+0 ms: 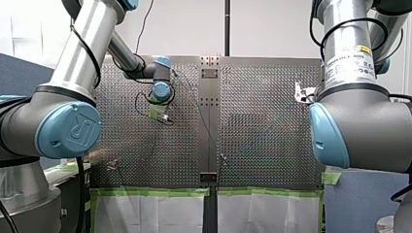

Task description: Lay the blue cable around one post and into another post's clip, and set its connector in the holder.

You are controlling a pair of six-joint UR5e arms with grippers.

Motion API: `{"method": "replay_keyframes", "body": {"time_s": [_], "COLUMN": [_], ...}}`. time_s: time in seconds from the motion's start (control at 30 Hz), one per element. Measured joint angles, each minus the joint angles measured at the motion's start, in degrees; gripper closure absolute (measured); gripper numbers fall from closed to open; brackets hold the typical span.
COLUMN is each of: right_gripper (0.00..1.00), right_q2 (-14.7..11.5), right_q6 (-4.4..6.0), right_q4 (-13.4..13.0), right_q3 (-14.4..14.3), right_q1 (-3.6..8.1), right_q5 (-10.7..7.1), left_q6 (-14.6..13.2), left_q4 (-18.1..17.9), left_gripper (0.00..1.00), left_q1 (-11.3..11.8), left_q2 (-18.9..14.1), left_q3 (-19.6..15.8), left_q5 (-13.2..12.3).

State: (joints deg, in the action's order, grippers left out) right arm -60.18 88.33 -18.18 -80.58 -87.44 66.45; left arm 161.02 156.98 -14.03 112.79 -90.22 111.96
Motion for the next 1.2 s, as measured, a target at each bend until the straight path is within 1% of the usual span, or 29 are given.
{"method": "replay_keyframes", "body": {"time_s": [0.3,0.5,0.93,1.2], "right_gripper": [0.0,0.0,0.0,0.0], "right_q2": [0.0,0.01,-0.01,0.0], "right_q6": [-0.13,-0.01,0.02,0.03], "right_q4": [-0.09,-0.62,-0.82,-0.77], "right_q3": [-0.02,-0.02,0.0,-0.01], "right_q1": [-0.15,-0.2,-0.2,-0.22], "right_q5": [-0.08,-0.15,-0.17,-0.17], "left_q6": [-0.03,-0.07,-0.45,-1.64], "left_q4": [-0.03,-0.01,0.39,1.23], "left_gripper": [0.0,0.0,0.0,0.0], "left_q1": [0.06,0.09,-0.13,-0.33], "left_q2": [0.0,0.0,-0.01,-0.08], "left_q3": [0.02,-0.01,0.0,0.01], "left_q5": [-0.16,-0.18,-0.25,0.5]}}
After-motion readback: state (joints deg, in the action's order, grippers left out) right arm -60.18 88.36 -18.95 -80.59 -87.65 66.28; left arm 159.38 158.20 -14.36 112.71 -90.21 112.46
